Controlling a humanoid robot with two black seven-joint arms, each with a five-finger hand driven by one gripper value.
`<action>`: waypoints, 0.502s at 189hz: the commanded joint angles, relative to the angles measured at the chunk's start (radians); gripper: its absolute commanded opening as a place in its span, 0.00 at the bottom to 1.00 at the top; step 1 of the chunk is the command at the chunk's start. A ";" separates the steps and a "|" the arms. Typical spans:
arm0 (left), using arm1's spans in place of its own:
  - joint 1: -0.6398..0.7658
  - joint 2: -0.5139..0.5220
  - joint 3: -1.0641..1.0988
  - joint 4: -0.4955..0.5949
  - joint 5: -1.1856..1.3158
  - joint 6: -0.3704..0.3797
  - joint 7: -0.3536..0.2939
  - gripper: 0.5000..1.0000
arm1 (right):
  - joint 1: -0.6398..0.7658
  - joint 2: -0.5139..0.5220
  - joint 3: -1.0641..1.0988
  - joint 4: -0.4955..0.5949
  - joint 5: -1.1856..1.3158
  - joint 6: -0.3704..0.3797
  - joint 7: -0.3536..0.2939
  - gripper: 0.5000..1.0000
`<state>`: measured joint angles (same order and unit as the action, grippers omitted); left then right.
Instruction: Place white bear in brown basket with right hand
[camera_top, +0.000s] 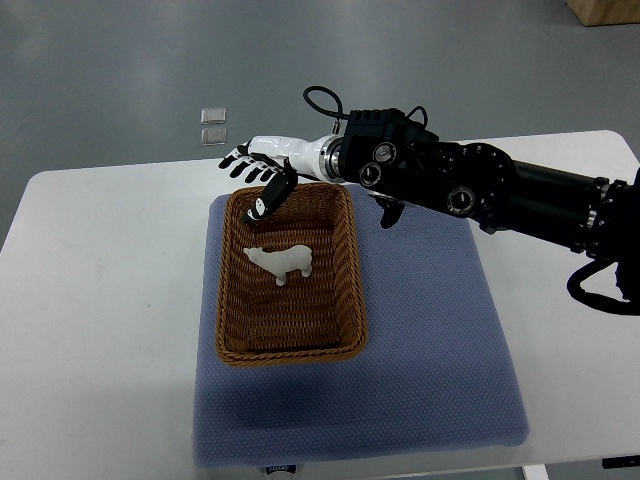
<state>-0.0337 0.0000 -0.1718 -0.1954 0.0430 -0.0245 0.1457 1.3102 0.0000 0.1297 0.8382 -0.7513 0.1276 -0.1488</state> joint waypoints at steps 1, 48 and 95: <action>0.000 0.000 0.000 -0.001 0.000 0.000 0.000 1.00 | -0.006 0.000 0.088 -0.001 0.004 -0.002 0.000 0.72; 0.000 0.000 0.000 -0.002 0.002 0.000 0.000 1.00 | -0.219 -0.051 0.513 -0.001 0.079 -0.032 0.020 0.72; 0.000 0.000 -0.001 -0.002 0.002 0.000 0.000 1.00 | -0.483 -0.041 0.956 -0.024 0.184 -0.031 0.169 0.74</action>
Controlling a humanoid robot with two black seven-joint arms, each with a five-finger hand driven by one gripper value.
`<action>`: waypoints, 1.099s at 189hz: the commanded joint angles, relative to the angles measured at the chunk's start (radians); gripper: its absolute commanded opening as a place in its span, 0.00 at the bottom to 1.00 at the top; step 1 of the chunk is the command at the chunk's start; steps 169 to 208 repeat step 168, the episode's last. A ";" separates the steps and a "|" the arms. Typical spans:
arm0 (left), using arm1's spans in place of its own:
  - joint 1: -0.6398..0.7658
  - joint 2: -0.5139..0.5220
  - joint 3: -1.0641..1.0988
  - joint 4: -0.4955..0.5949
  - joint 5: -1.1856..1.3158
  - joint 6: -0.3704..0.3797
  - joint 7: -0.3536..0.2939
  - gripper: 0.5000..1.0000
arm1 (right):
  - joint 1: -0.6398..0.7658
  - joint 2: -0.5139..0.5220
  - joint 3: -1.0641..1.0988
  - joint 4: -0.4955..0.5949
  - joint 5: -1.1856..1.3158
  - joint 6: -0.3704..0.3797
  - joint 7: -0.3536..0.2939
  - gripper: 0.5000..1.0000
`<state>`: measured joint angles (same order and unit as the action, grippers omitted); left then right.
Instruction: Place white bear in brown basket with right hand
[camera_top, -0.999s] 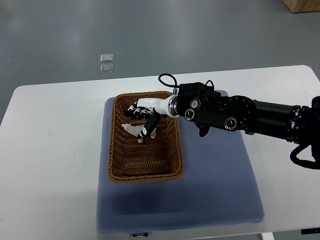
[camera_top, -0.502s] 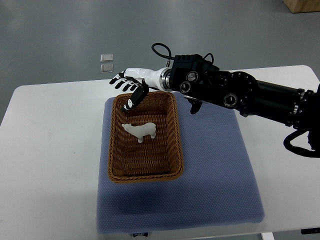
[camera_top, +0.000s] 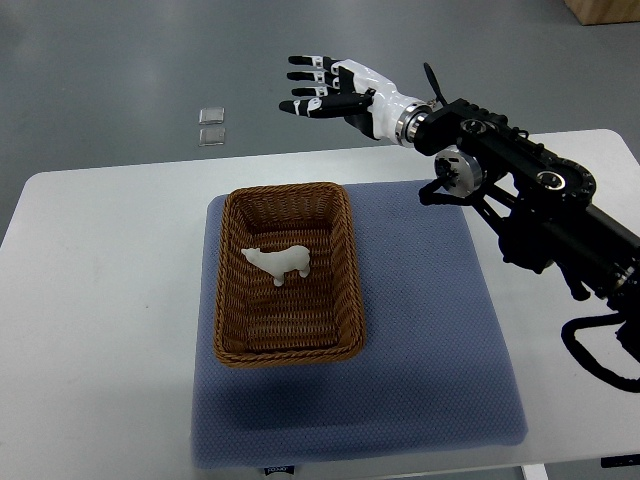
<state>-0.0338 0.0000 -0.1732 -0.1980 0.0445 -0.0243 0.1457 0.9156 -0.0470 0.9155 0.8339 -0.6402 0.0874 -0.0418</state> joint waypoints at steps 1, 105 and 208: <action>0.000 0.000 0.000 0.000 0.000 0.000 0.000 1.00 | -0.098 0.006 0.187 -0.024 0.088 0.012 0.066 0.74; 0.000 0.000 0.000 0.000 0.000 0.000 0.000 1.00 | -0.241 0.021 0.272 -0.183 0.591 0.129 0.207 0.86; 0.000 0.000 0.001 0.000 0.000 0.000 0.000 1.00 | -0.242 0.021 0.269 -0.183 0.591 0.127 0.211 0.86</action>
